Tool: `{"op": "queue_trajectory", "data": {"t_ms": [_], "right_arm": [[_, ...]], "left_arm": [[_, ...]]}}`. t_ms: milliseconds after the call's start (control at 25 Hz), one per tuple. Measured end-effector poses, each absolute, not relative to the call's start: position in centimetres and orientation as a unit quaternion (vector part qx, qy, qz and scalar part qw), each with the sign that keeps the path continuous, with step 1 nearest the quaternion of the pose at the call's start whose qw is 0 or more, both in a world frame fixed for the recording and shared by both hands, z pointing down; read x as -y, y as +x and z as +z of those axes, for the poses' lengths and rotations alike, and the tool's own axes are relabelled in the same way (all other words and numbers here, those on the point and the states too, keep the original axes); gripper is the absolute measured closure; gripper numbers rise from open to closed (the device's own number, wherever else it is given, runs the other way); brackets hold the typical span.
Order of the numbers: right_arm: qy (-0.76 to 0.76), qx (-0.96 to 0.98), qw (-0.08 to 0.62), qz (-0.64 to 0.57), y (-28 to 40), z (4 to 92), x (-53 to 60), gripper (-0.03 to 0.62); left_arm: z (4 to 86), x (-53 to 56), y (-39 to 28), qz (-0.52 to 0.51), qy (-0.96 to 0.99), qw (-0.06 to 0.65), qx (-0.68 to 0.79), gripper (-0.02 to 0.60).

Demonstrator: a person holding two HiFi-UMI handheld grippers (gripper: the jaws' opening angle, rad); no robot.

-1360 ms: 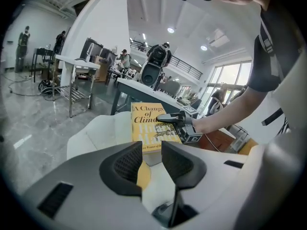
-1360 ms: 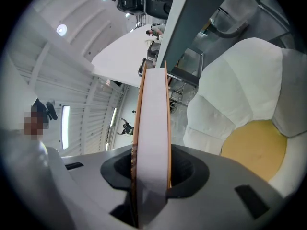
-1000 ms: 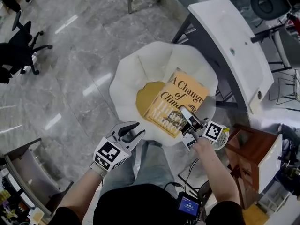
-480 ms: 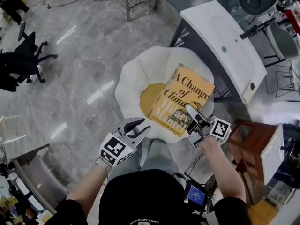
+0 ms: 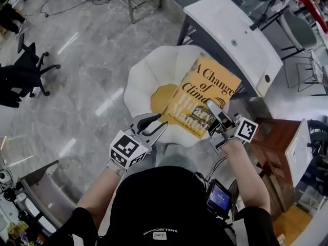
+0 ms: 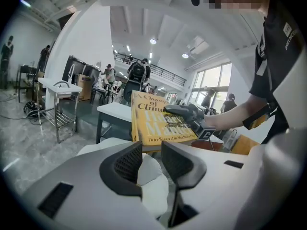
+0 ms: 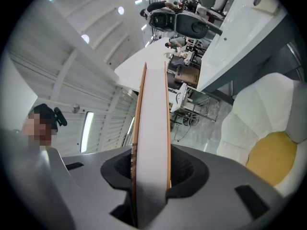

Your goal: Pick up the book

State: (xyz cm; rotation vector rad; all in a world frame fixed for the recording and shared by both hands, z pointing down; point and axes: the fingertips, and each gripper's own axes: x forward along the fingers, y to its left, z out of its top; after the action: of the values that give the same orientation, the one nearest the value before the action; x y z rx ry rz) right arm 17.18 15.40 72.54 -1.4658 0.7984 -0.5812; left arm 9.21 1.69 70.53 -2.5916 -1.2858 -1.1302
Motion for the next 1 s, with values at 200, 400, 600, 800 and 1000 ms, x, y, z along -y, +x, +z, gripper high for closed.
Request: {"op": "queue_trajectory", "data": {"t_ms": [200, 400, 600, 800, 1000], "right_arm": [[-0.654, -0.346, 0.632, -0.229, 16.9, 70.2, -16.8, 0.433], [-0.668, -0.344, 0.622, -0.218, 16.9, 68.5, -18.7, 0.433], [-0.675, -0.331, 0.632, -0.189, 17.1, 66.7, -21.6, 0.433], [-0.687, -0.322, 0.628, -0.176, 17.3, 65.3, -23.1, 0.433], [-0.687, -0.322, 0.630, -0.163, 18.8, 63.9, -25.2, 0.433]], "left_arm": [[68.4, -2.6, 9.5, -0.348, -0.832, 0.031, 0.432, 0.466], [66.8, -4.4, 9.9, -0.332, -0.832, 0.033, 0.444, 0.466], [65.9, -6.8, 9.7, -0.324, -0.824, 0.048, 0.463, 0.466], [64.9, -7.6, 9.8, -0.319, -0.822, 0.051, 0.470, 0.466], [63.7, -9.8, 12.2, -0.310, -0.825, 0.053, 0.469, 0.466]]}}
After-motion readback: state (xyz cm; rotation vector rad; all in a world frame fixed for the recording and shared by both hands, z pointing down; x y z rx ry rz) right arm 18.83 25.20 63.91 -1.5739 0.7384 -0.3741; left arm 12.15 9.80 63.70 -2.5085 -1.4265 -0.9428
